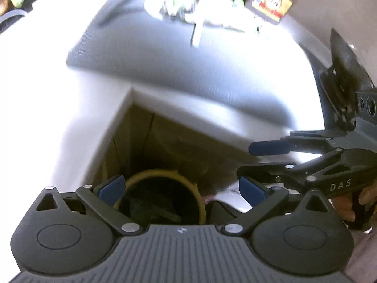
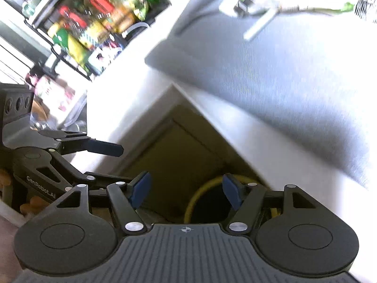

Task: Collect trash
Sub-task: 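Raise both open tools back up to the trash on the grey mat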

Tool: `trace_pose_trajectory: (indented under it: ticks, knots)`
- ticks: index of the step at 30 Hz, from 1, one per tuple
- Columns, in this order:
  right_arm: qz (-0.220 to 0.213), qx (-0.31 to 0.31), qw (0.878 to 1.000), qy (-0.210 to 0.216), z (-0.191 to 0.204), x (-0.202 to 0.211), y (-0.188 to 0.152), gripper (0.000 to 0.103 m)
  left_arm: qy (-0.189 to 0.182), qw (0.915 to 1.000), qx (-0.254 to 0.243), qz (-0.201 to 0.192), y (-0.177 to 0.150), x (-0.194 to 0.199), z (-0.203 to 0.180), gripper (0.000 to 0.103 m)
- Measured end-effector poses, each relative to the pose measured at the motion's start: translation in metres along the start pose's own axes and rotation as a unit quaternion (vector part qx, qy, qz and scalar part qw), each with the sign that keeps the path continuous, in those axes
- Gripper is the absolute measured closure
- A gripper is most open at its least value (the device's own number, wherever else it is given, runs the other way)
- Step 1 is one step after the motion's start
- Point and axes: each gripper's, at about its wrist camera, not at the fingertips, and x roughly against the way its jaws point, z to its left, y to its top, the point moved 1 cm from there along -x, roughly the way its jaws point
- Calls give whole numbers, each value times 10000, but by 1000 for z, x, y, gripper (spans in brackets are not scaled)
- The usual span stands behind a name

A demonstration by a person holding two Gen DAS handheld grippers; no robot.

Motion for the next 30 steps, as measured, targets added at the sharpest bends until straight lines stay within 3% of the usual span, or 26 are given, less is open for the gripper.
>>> trace_pose_trajectory:
  ticks: [5,13,17,22,26,30]
  knots:
    - [-481,60,9988,70,3,25,16,24,322,9988,-52,-368,16,19,-9,0]
    - [-949,494,9942,-107,27,44,34,22,399,9960,-117,-793,30,28,0,0]
    - [-1467,469,9869,-474,28,55,49,15,516,9908,-106,-1246,49,34,0,0]
    - [-2121,369,9678,-1307,13,61,76,11,646,9826,-220,-1727,87,38,-6,0]
    - [-2476,74,9525,-1772,-9,63,97,10,754,9808,-312,-1771,114,26,-8,0]
    - [-2572,-92,9462,-1963,-30,60,117,9,923,9805,-392,-1691,133,6,-7,0]
